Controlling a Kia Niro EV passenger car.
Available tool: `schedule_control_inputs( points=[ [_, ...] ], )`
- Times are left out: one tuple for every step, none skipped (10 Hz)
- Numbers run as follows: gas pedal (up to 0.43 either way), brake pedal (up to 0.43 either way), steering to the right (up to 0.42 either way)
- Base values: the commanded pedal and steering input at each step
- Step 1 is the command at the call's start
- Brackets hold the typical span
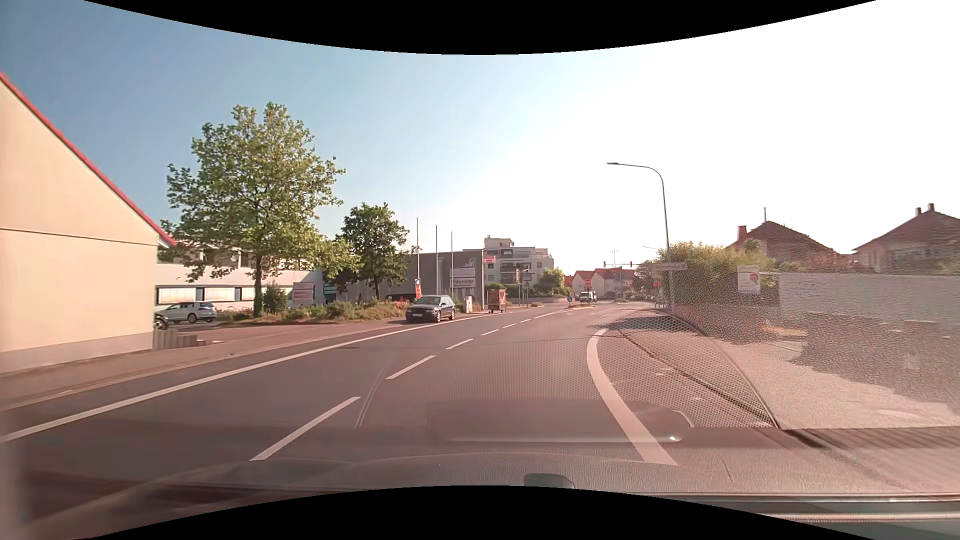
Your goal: Follow the waypoints while adhering to traffic rules and regulations
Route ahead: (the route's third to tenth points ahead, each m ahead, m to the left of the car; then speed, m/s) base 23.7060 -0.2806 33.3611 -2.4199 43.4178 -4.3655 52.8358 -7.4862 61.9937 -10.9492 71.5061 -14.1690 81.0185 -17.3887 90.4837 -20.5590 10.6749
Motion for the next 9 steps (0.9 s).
schedule_control_inputs(
  points=[
    [0.0, 0.073, 0.051],
    [0.0, 0.079, 0.05],
    [0.0, 0.085, 0.05],
    [0.0, 0.085, 0.049],
    [0.0, 0.091, 0.049],
    [0.0, 0.091, 0.048],
    [0.0, 0.104, 0.048],
    [0.0, 0.104, 0.048],
    [0.0, 0.11, 0.048]
  ],
)
